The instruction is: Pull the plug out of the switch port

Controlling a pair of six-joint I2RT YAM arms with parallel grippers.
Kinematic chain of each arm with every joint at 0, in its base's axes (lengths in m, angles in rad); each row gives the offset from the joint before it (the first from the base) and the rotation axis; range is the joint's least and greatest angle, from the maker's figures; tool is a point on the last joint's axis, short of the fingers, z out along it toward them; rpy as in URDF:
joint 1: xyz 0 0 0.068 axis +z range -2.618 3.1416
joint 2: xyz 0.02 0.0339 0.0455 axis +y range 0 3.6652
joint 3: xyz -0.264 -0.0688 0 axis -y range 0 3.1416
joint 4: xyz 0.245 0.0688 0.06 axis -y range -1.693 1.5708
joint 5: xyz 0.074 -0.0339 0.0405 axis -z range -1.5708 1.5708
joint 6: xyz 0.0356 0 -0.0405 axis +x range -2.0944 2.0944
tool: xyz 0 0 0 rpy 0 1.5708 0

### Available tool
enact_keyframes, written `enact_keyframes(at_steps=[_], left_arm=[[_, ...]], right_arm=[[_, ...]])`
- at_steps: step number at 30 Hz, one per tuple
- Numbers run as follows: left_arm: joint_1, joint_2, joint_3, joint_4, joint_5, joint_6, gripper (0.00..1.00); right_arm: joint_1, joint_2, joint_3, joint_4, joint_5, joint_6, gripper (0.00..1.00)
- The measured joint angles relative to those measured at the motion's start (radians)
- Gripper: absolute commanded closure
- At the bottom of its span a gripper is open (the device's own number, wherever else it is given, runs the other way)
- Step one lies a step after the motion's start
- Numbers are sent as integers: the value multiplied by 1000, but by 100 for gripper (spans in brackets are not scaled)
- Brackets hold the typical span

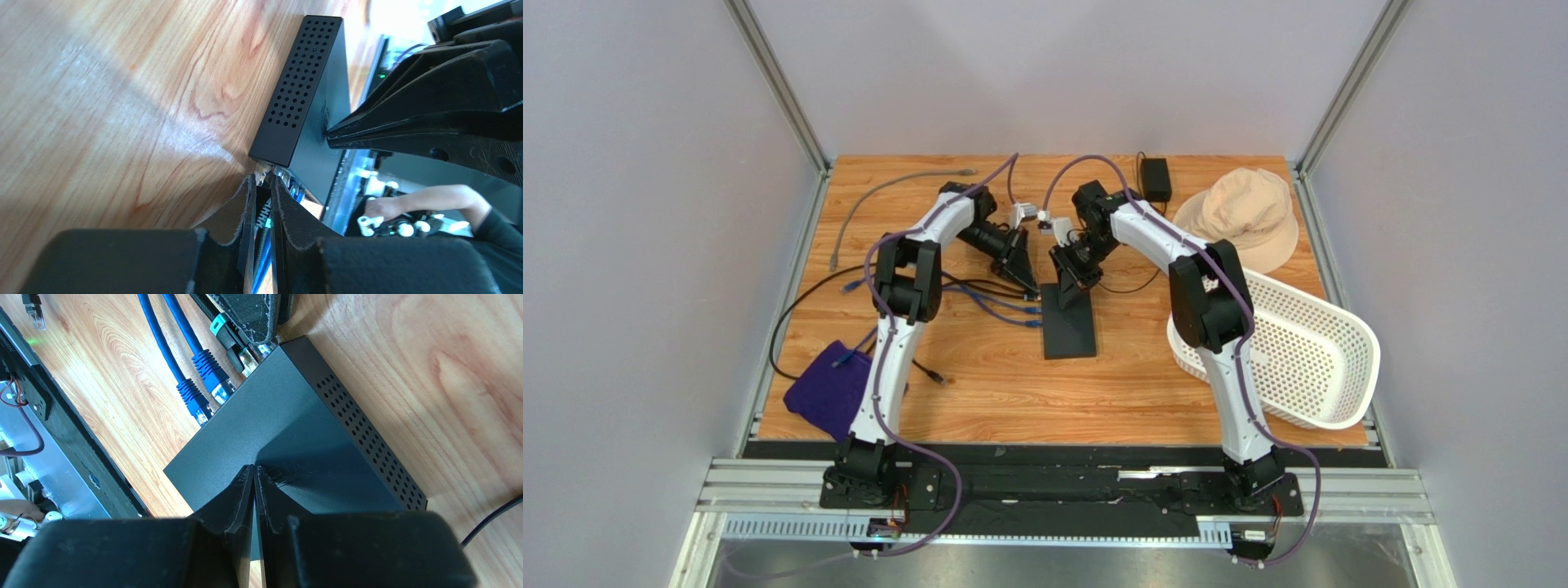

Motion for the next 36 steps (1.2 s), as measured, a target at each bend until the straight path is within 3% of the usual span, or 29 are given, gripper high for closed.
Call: enact_keyframes(at_steps=[5,12,19,24,27,28,32,36], left_arm=[[-6,0,16,-17,-27,19,100],[0,-70,-136,10,-14,79,100],[3,-45,15,-38,-65,117,100],[14,-46,22,-41,-71,132,100],[20,-49,-38,-40,-72,144,66],[22,-51,-68,-41,-74,143,62],[38,-90,-179,-25,-29,94,58],[29,-93,-172,-19,-28,83,58]], right_arm=[[0,0,0,0,0,0,87],[7,0,-5,-19,-8,0,87],[8,0,-5,-17,-8,0,87],[8,0,-6,-16,-8,0,87],[8,0,-6,-16,-8,0,87],[8,0,-6,-16,-8,0,87],[8,0,-6,-26,-8,0,87],[8,0,-6,-26,-8,0,87]])
